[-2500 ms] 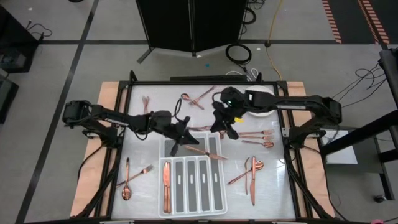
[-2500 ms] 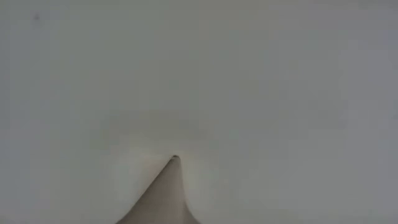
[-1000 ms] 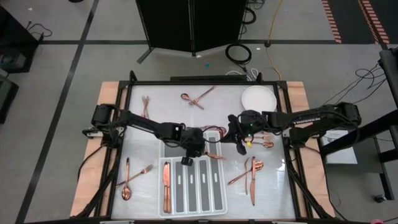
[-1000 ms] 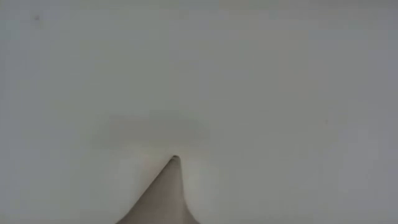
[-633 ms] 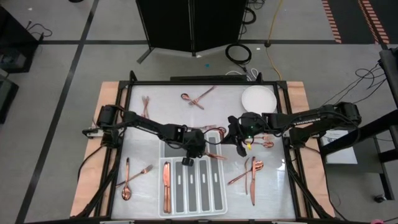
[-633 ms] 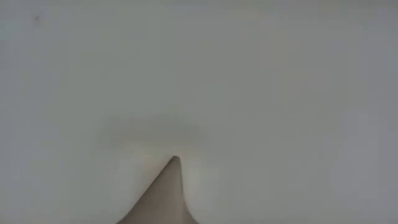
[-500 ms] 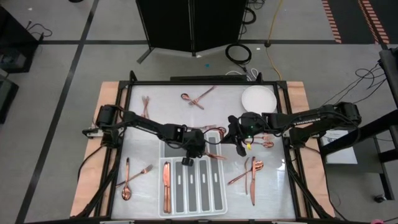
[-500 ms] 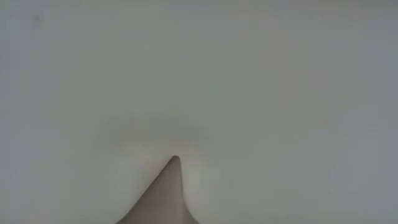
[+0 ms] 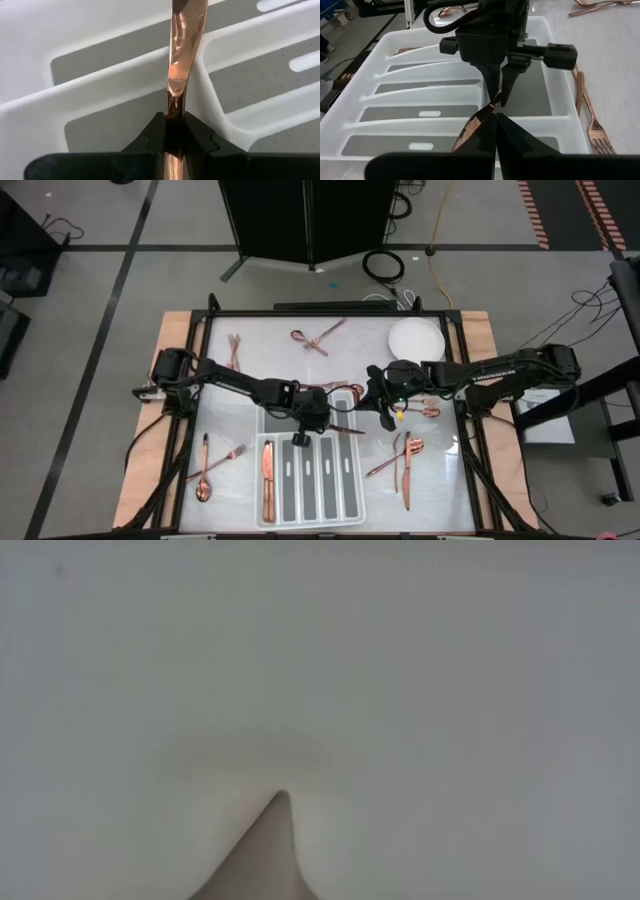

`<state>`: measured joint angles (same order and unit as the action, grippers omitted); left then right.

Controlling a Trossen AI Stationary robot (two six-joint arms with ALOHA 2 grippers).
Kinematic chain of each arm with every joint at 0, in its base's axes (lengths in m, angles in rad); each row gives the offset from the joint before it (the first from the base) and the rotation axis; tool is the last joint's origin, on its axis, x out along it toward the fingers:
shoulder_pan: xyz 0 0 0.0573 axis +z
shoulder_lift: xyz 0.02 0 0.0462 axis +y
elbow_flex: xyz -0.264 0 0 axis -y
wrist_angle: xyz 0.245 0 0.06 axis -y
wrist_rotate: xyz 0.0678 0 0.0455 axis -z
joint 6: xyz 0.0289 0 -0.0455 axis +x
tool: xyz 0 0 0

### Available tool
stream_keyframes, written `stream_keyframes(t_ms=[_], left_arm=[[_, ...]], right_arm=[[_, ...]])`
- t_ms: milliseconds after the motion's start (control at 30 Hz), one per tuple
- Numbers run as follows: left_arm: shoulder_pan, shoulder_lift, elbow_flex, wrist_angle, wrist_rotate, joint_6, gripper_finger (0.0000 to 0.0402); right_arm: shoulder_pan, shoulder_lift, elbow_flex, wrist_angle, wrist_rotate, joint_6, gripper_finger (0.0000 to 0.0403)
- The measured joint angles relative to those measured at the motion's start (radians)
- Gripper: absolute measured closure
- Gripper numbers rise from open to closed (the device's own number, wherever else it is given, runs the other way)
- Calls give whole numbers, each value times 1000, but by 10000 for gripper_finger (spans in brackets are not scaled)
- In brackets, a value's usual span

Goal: Sort silverware
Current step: Put the top knife into the silverware tray

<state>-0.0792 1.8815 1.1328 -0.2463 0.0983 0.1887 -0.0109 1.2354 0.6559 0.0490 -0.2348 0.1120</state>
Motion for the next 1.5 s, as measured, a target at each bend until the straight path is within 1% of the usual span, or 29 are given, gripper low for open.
stream_keyframes(t_ms=[100,200,300,400,467,567,700,833,900,1000,1100,1200,1267,1333,1400,1500], left_arm=[[0,-28,-2,-11,-26,-7,364],[6,-85,-1,-17,-35,-27,364],[14,-146,-1,-69,-41,-55,364],[28,-220,-1,-105,-47,-114,364],[38,-264,0,-158,-50,-202,360],[43,-314,0,-254,-52,-374,355],[28,-353,0,-421,-51,-736,353],[-46,-373,-1,-583,-73,-1066,351],[-101,-378,-1,-627,-105,-1248,351],[-197,-376,-1,-627,-158,-1534,350],[-310,-367,0,-598,-240,-1807,349],[-427,-347,0,-588,-364,-2057,349],[-501,-330,0,-568,-446,-2196,349],[-566,-307,0,-568,-494,-2308,349],[-624,-279,0,-549,-518,-2394,348],[-676,-232,0,-496,-500,-2409,348]], right_arm=[[0,0,0,0,0,0,403],[0,0,0,0,5,-4,403],[1,0,0,0,42,-11,403],[1,0,0,0,74,-26,403],[1,0,0,2,109,-30,403],[1,0,1,2,166,-30,403],[0,0,1,6,248,-57,403],[0,0,1,8,351,-79,403],[-1,0,1,1,376,-88,403],[0,0,1,-3,367,-100,403],[12,0,1,-21,367,-106,403],[34,0,1,-40,364,-121,403],[50,0,1,-50,364,-124,403],[69,0,1,-53,360,-124,403],[89,0,1,-68,360,-124,403],[117,0,1,-91,359,-112,403]])
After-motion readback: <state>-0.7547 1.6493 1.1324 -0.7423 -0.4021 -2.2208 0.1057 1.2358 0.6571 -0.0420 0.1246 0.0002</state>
